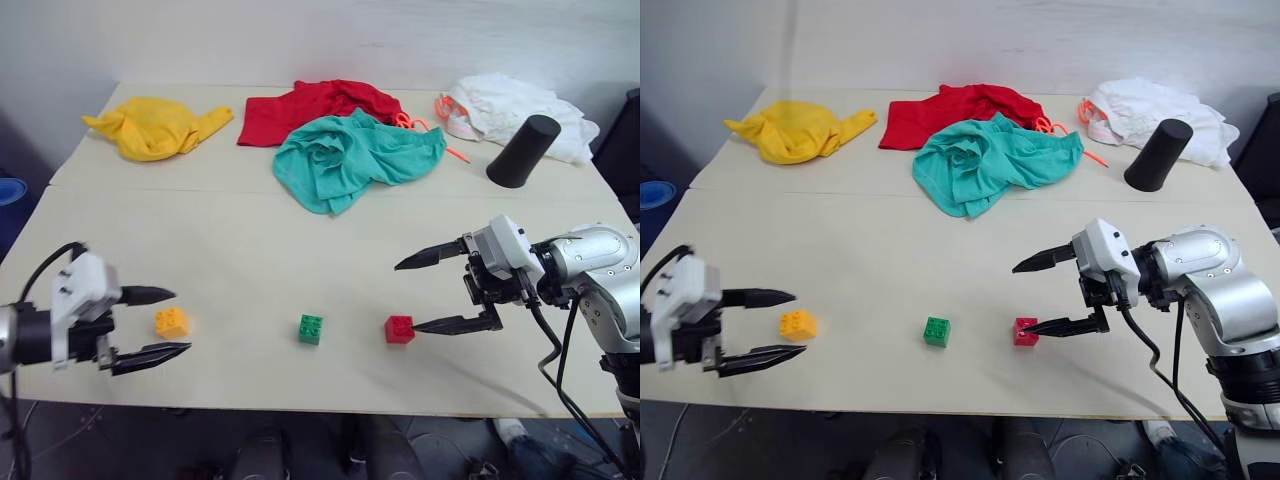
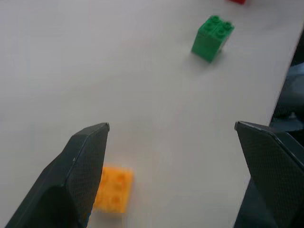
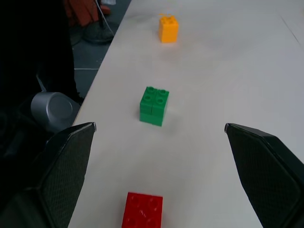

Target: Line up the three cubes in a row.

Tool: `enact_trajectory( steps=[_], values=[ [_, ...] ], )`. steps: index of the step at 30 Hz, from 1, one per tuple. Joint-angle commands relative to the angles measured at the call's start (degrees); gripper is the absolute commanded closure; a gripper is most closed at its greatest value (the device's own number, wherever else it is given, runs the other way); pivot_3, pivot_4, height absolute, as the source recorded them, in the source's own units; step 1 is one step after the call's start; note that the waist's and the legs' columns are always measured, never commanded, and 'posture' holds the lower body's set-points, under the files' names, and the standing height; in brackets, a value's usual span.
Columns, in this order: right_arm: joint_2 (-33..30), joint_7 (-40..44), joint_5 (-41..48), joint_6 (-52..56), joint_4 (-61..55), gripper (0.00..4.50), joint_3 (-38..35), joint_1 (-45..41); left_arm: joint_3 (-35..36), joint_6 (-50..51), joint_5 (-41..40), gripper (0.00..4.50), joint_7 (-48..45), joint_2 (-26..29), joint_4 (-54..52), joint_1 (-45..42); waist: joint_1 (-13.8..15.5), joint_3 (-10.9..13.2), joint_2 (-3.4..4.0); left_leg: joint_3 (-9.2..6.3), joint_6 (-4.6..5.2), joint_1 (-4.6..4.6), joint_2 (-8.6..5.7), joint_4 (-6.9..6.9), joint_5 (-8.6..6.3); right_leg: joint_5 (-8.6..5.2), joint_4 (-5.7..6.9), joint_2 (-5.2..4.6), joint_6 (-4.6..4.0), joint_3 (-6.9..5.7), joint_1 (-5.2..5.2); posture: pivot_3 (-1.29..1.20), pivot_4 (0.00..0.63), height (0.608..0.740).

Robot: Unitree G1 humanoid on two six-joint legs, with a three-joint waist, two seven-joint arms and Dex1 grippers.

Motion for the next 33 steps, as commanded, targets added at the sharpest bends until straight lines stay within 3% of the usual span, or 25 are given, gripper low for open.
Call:
enact_trajectory(
  steps=[1,5,11,16,28,33],
  values=[
    [0.68,1.55,0.14,-0.88,0.91,0.00,0.05,-2.17,5.04,-7.24,3.68,0.04,1.21,-1.53,3.72,4.91,0.26,0.00,0.00,0.00,0.00,0.00,0.00,0.00,-0.01,0.00,0.00,-0.01,0.00,0.00,0.00,0.00,0.150,0.740],
    [0.79,2.68,-0.52,-1.69,2.43,0.00,0.41,-3.02,3.96,-15.25,6.05,0.04,1.06,-0.78,10.25,6.80,0.73,-0.03,-0.06,-0.07,0.06,-0.01,-0.05,0.00,-0.04,0.00,-0.02,-0.10,-0.01,-0.09,0.02,0.00,0.150,0.740],
    [1.19,2.32,-0.39,-1.08,2.23,0.00,0.44,-3.81,-12.10,-16.92,6.61,0.04,2.56,5.59,17.05,-8.61,0.46,-0.05,-0.09,-0.09,0.08,-0.02,-0.04,-0.02,-0.05,0.00,0.02,-0.13,-0.01,-0.11,0.02,0.00,0.150,0.740],
    [-0.41,1.47,0.41,0.04,-0.50,0.00,-1.17,-1.13,-19.24,-15.04,7.40,0.04,1.35,9.39,21.12,-12.56,-1.07,-0.05,-0.08,0.03,0.06,-0.05,0.02,-0.23,-0.10,0.00,0.06,-0.07,0.00,-0.13,-0.02,0.00,0.150,0.740],
    [-2.21,-2.20,2.37,3.31,-5.57,0.00,-4.78,3.00,-32.21,-25.84,12.73,0.04,-0.56,10.56,31.74,-22.33,-0.83,-0.05,-0.08,0.10,0.04,-0.03,0.00,-0.11,-0.09,0.00,0.03,-0.08,0.00,-0.10,-0.07,0.00,0.150,0.740],
    [-2.44,-2.99,2.59,3.76,-6.87,0.00,-5.59,3.97,-35.69,-26.47,12.92,1.12,-0.55,9.23,34.46,-26.11,-0.79,-0.05,-0.09,0.10,0.04,-0.04,0.00,-0.09,-0.09,0.00,0.04,-0.07,0.00,-0.11,-0.07,0.00,0.150,0.740]
  ],
)
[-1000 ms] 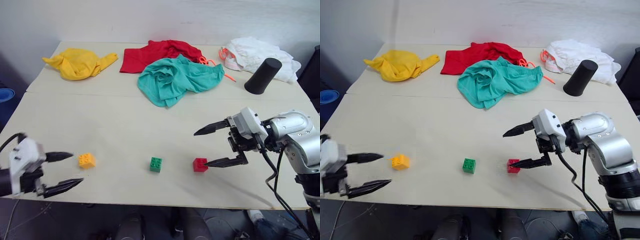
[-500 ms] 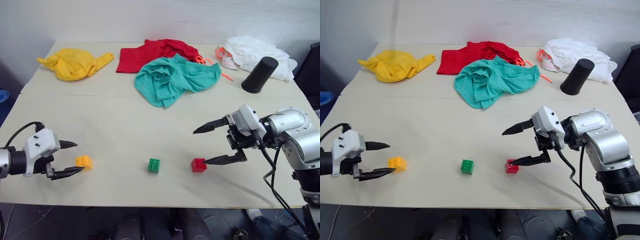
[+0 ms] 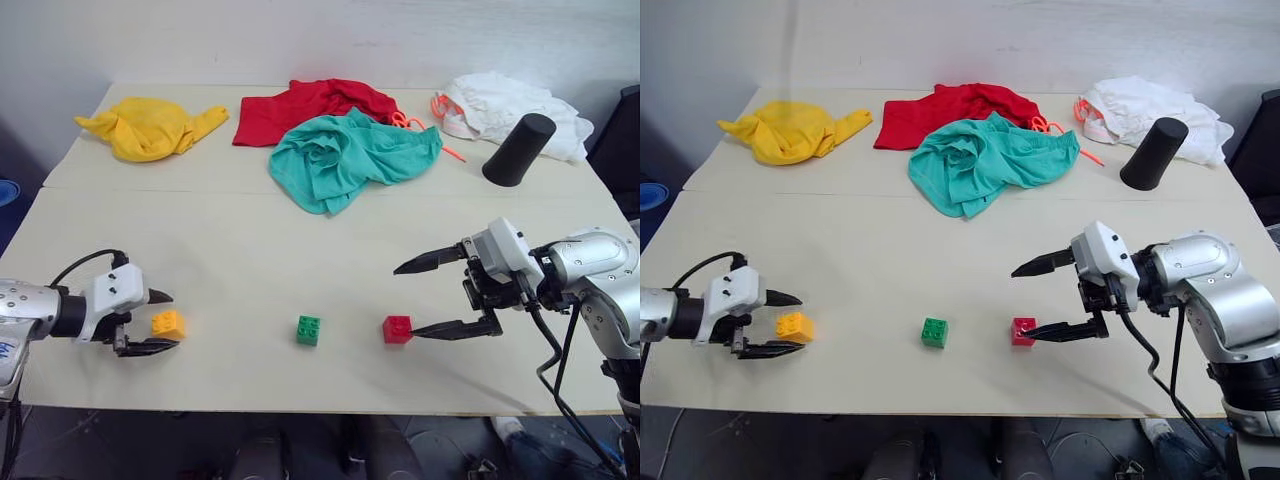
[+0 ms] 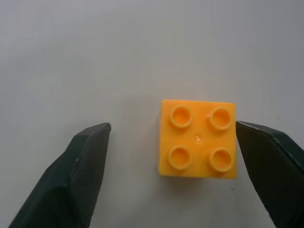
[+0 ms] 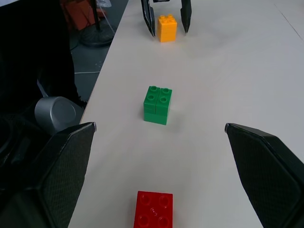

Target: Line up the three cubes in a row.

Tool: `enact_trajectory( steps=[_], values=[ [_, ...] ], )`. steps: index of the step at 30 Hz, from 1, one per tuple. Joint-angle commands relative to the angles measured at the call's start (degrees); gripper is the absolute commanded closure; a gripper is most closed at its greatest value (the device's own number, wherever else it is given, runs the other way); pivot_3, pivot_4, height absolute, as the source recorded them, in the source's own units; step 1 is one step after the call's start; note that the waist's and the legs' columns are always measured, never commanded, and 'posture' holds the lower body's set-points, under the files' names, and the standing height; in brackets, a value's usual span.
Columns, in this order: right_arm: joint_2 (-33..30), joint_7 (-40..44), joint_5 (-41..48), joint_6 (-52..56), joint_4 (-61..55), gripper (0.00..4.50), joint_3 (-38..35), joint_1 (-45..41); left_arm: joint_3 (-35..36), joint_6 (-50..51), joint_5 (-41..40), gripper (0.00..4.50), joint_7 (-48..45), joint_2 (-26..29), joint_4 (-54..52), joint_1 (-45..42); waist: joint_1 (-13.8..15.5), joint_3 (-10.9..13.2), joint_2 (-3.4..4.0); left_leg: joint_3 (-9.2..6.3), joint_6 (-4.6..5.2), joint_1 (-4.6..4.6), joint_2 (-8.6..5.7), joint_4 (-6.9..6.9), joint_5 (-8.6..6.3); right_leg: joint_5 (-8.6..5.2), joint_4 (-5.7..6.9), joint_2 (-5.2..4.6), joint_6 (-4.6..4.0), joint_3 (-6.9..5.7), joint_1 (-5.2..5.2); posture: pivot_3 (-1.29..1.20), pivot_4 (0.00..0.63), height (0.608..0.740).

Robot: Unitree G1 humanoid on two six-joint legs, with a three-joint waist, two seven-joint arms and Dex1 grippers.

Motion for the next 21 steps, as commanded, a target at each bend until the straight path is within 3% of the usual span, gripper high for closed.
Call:
enact_trajectory(
  steps=[1,6,13,21],
  values=[
    [-1.22,-0.56,1.34,0.04,-2.22,0.00,-2.52,0.34,-1.02,-1.28,0.39,1.42,-0.24,-0.15,1.13,-2.01,0.00,0.00,0.00,0.00,0.00,0.00,0.00,0.00,0.00,0.00,0.00,0.00,0.00,-0.01,0.00,0.00,0.150,0.740],
    [-1.68,-0.86,1.34,0.04,-2.93,0.00,-3.26,1.39,-2.33,-2.76,0.13,2.98,-2.18,0.63,1.72,-2.44,-0.10,0.00,0.00,0.01,0.00,0.01,0.02,-0.01,0.00,0.00,0.02,0.02,0.00,0.01,0.00,0.00,0.150,0.740],
    [-2.47,-2.17,1.66,0.26,-4.70,0.00,-4.47,3.58,-5.31,-3.76,-1.04,2.98,-6.36,-0.24,-2.17,-7.54,0.28,0.00,0.00,0.00,0.00,-0.01,0.00,0.02,0.00,0.00,0.00,0.01,0.00,0.00,0.00,0.00,0.150,0.740],
    [-3.61,-4.93,2.38,1.62,-8.40,0.00,-6.94,7.36,-19.32,-6.73,4.71,2.98,-11.95,-8.27,1.07,-24.75,1.76,-0.01,-0.01,0.04,0.05,-0.06,-0.09,0.12,0.01,0.03,0.05,0.11,0.06,-0.02,0.03,0.00,0.150,0.740]
  ],
)
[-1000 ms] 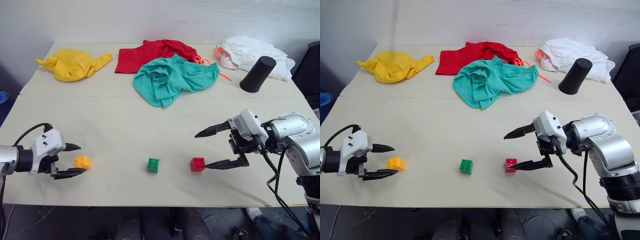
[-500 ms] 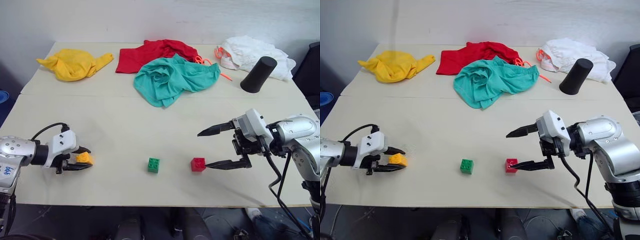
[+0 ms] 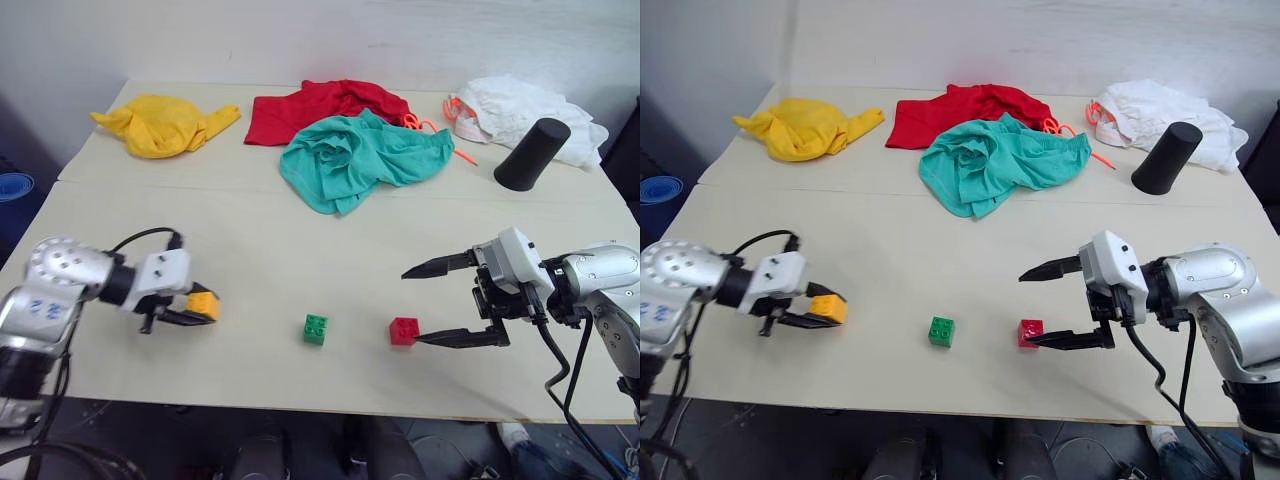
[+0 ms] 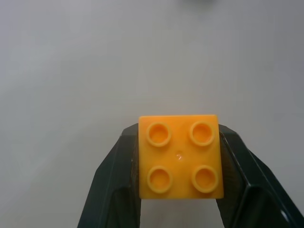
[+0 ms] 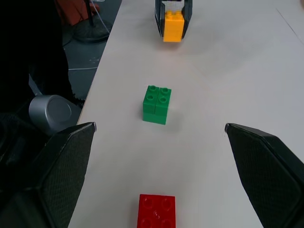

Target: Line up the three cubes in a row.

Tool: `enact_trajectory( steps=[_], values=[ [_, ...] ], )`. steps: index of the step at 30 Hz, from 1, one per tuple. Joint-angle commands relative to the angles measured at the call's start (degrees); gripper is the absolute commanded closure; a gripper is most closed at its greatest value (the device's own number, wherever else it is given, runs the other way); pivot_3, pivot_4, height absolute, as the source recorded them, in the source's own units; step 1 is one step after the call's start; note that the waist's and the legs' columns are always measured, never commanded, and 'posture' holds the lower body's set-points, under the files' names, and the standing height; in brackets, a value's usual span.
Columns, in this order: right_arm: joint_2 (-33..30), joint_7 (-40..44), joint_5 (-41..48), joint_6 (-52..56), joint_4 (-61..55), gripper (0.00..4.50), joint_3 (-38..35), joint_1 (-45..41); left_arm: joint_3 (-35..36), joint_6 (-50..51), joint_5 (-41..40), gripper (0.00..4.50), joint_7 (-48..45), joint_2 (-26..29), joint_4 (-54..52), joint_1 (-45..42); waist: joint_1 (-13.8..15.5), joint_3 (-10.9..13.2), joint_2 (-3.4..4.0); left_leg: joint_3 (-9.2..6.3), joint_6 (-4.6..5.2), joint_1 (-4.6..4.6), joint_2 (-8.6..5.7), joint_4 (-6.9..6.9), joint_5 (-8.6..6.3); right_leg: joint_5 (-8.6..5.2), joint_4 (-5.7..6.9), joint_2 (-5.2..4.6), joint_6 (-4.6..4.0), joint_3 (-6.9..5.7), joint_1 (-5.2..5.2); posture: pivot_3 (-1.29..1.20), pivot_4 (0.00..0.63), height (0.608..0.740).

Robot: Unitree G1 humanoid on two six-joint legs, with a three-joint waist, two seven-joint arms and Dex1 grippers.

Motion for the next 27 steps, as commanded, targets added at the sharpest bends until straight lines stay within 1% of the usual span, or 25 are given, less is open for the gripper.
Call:
enact_trajectory(
  steps=[1,5,9,14,17,27],
  values=[
    [-1.51,-1.26,0.69,0.06,-3.13,0.00,-2.62,1.83,-4.44,-2.61,2.78,2.98,-2.48,-2.36,2.26,-4.64,0.01,0.00,0.00,0.02,0.00,-0.01,0.00,0.00,0.00,0.01,0.02,0.03,0.01,0.00,0.00,0.00,0.150,0.740],
    [-2.31,-2.61,0.69,0.11,-4.98,0.00,-4.60,5.59,-8.21,-7.75,6.29,2.98,-3.63,-4.79,6.45,-7.98,-0.43,0.00,0.00,0.04,-0.03,0.03,0.05,-0.01,0.01,0.01,-0.01,0.14,0.01,0.00,0.00,0.00,0.150,0.740],
    [-2.54,-3.82,-0.15,-0.96,-5.49,0.00,-6.25,9.07,-9.42,-8.19,6.79,2.98,-4.68,-5.50,7.20,-8.25,-0.39,0.00,0.00,0.07,-0.04,0.08,0.11,0.00,0.02,0.01,-0.05,0.16,0.01,0.03,-0.01,0.00,0.150,0.740],
    [-2.02,-5.64,0.33,-0.92,-6.42,0.00,-6.05,10.14,-9.87,-7.75,7.55,2.98,-3.48,-5.77,6.25,-7.34,-0.31,0.00,0.00,0.05,-0.04,0.07,0.07,0.02,0.02,0.01,-0.05,0.09,0.01,0.09,-0.01,0.00,0.150,0.740],
    [-1.86,-6.22,0.26,-1.04,-6.52,0.00,-5.55,10.11,-9.67,-6.62,7.75,2.98,-2.62,-5.86,5.79,-6.83,-0.30,0.00,0.00,0.04,-0.04,0.07,0.07,0.02,0.02,0.01,-0.05,0.09,0.01,0.09,0.00,0.00,0.150,0.740],
    [-1.36,-5.85,-0.51,-2.38,-4.43,0.00,-2.84,7.56,-7.24,0.92,4.74,2.98,-1.57,-5.64,1.22,-4.11,-0.32,0.00,0.00,0.02,-0.04,0.08,0.08,0.03,0.02,0.01,-0.04,0.09,0.01,0.10,0.00,0.00,0.150,0.740]
  ],
)
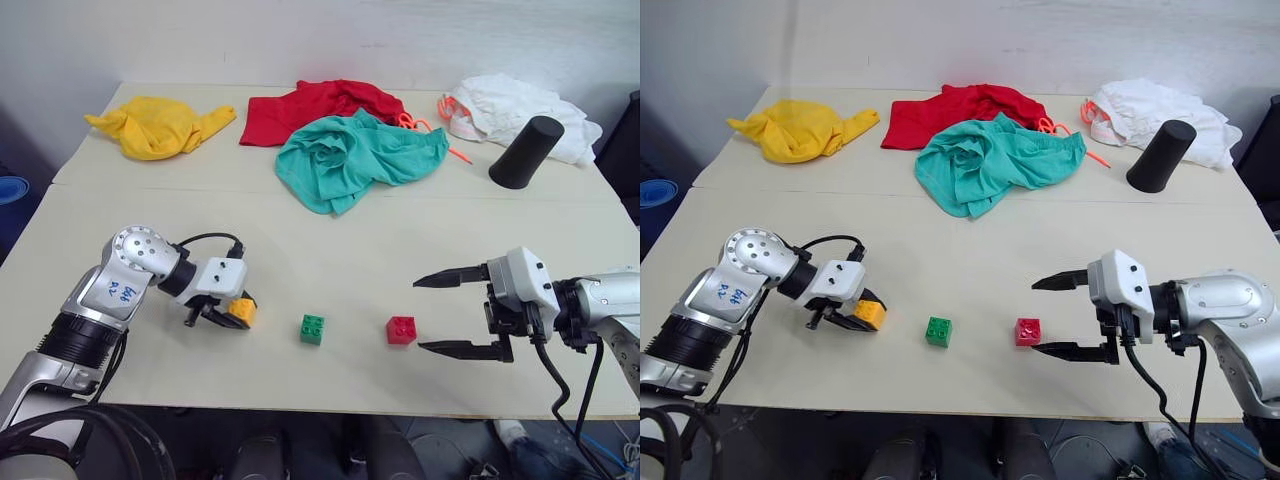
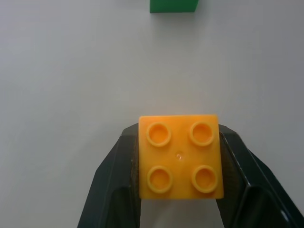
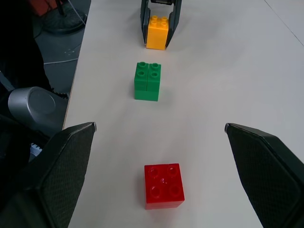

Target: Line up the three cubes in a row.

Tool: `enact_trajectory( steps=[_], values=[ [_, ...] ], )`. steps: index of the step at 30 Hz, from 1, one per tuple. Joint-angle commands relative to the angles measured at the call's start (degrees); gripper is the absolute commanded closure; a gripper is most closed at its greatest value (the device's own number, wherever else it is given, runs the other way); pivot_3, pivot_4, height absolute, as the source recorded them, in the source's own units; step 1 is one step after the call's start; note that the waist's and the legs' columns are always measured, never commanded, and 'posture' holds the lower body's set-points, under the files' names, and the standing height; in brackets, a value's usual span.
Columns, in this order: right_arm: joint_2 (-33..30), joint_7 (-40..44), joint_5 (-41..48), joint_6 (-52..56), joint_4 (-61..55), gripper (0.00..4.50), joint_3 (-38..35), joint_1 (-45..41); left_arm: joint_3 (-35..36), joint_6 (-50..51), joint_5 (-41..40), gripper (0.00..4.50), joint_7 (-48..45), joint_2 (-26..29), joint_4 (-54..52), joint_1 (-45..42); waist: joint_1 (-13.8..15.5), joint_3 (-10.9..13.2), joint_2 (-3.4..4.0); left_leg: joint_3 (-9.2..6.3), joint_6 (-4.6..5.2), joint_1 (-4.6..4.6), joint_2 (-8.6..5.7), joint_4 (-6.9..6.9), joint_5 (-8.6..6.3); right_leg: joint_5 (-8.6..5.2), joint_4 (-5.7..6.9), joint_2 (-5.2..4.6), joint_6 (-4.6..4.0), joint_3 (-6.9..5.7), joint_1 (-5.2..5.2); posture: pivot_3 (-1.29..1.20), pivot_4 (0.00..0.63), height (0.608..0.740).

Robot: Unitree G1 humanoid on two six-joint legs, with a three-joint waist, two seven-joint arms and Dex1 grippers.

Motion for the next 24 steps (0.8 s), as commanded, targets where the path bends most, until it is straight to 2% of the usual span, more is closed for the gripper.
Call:
enact_trajectory(
  steps=[1,10,11,15,18,19,24],
  values=[
    [0.51,0.25,0.17,-1.19,-0.04,0.00,0.26,-1.33,1.00,1.24,-0.73,2.98,0.56,0.41,-2.54,1.58,-0.01,0.00,0.00,0.00,0.00,0.00,0.00,0.00,0.00,0.00,0.00,0.00,0.00,0.00,0.00,0.00,0.150,0.740],
    [1.39,1.25,-0.70,-2.23,2.11,0.00,2.67,-3.85,2.55,-0.59,0.19,2.98,3.80,1.48,-4.13,5.03,-0.04,0.00,0.00,0.01,0.00,0.01,0.01,0.00,0.00,0.00,0.00,-0.01,0.00,0.02,0.00,0.00,0.150,0.740],
    [1.45,1.39,-0.77,-2.31,2.26,0.00,2.84,-4.07,2.84,0.08,-0.01,2.26,4.29,1.44,-4.31,5.37,-0.05,0.00,0.00,0.01,0.00,0.01,0.00,0.01,0.00,0.00,0.00,-0.01,0.00,0.02,0.00,0.00,0.150,0.740],
    [1.47,2.03,-0.98,-2.43,2.67,0.00,3.24,-4.32,4.00,3.80,-2.94,1.07,3.24,2.16,-6.23,6.97,-0.02,0.00,0.00,0.00,0.00,0.01,0.02,0.00,0.00,0.00,0.01,-0.02,0.00,0.01,0.00,0.00,0.150,0.740],
    [0.92,3.14,-1.23,-2.97,3.33,0.00,2.92,-2.87,8.27,8.51,-7.39,0.22,1.34,5.91,-10.07,10.70,-0.17,0.00,0.00,-0.01,0.00,-0.01,0.01,0.01,0.00,0.00,0.00,-0.04,0.00,0.02,0.00,0.00,0.150,0.740],
    [0.68,3.54,-1.50,-3.36,3.73,0.00,2.81,-2.32,9.65,9.39,-8.52,0.04,0.82,7.24,-10.93,11.93,-0.29,0.00,0.00,-0.01,0.00,-0.02,0.04,-0.01,0.00,0.00,0.01,-0.02,0.00,0.03,-0.01,0.00,0.150,0.740],
    [-2.37,7.22,-2.62,-6.10,10.46,0.00,-1.30,1.32,21.10,9.59,-13.95,0.04,-2.24,15.91,-10.60,19.44,-0.15,0.00,0.00,-0.01,-0.01,0.01,0.05,-0.03,0.00,-0.02,-0.01,-0.04,-0.03,0.02,-0.01,0.00,0.150,0.740]
  ],
)
